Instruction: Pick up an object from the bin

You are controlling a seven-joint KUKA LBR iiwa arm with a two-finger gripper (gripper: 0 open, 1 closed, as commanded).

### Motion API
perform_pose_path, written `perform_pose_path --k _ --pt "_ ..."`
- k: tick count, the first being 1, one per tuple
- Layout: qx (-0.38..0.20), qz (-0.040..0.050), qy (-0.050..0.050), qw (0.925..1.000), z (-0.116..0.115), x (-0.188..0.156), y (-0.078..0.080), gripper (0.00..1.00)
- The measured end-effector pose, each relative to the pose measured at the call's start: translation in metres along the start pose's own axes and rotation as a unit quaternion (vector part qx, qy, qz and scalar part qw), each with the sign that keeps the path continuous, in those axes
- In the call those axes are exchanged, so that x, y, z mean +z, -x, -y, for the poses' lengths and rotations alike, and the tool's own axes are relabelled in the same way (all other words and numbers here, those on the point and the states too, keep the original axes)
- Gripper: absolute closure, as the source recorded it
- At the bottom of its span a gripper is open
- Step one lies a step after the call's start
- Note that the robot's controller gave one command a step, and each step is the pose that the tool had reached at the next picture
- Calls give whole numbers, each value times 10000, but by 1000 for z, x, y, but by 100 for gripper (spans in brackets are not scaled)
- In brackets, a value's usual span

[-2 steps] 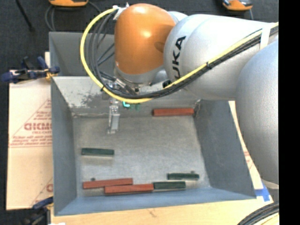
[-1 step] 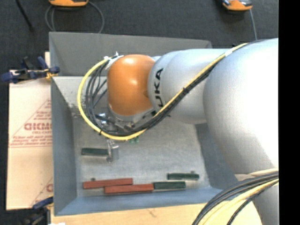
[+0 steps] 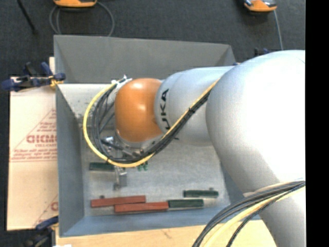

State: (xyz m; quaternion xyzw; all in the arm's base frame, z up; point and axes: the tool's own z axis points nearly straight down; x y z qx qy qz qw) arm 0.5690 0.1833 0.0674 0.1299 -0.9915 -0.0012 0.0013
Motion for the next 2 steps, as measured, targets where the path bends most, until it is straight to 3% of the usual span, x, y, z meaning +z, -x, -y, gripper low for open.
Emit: perform_pose_path --k 1,2 --pt "18 26 3 10000 0 -3 2 100" --pt "-314 68 -19 9995 -21 -160 -18 100"
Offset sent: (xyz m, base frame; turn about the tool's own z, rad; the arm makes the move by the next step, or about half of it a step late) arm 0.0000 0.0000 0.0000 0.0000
